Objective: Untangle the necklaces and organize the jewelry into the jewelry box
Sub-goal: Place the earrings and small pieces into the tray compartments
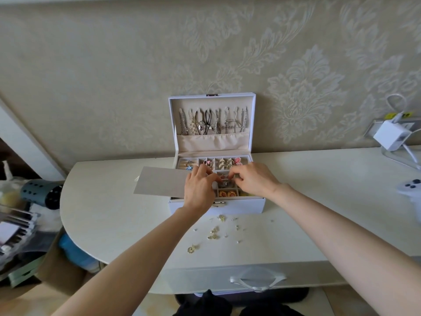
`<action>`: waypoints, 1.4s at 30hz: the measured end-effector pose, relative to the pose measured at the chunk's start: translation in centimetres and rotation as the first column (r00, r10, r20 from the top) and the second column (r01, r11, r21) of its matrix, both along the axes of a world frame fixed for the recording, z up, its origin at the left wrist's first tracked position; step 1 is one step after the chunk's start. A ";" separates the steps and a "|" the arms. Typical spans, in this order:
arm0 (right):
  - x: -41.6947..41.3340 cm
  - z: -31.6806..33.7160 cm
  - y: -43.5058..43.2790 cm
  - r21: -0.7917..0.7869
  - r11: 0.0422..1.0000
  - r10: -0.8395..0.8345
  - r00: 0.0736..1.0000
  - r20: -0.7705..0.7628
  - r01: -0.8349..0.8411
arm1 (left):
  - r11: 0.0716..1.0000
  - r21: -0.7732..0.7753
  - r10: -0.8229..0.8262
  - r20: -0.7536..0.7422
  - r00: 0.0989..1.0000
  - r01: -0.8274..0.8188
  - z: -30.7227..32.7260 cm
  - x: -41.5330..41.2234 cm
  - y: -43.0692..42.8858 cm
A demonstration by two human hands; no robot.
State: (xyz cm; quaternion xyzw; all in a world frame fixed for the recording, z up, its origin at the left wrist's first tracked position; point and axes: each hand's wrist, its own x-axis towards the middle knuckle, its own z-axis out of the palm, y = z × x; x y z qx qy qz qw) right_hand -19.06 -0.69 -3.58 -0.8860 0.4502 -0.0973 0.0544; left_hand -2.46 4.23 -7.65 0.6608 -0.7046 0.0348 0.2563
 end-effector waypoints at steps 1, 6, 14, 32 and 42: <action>0.0 0.0 0.0 -0.001 1.000 -0.014 1.000 0.028 0.014 | 1.000 -0.009 0.009 -0.012 1.000 -0.009 0.0 0.1 -0.1; 0.0 -0.3 0.5 0.082 0.996 -0.017 1.000 -0.025 0.019 | 0.999 0.024 -0.029 0.023 0.999 0.029 0.2 -0.1 0.1; -0.4 -0.4 1.1 0.069 0.995 -0.080 0.997 0.022 0.078 | 0.999 0.015 -0.047 0.020 0.999 0.047 0.1 0.0 0.5; 1.3 -4.9 9.6 0.222 0.968 0.081 0.985 0.156 -0.114 | 0.976 -0.120 -0.201 -0.204 0.958 0.179 -3.4 4.7 10.4; 2.2 -6.0 9.1 0.226 0.973 0.018 0.991 0.136 -0.048 | 0.961 0.039 -0.260 -0.206 0.943 0.273 -5.5 6.5 12.2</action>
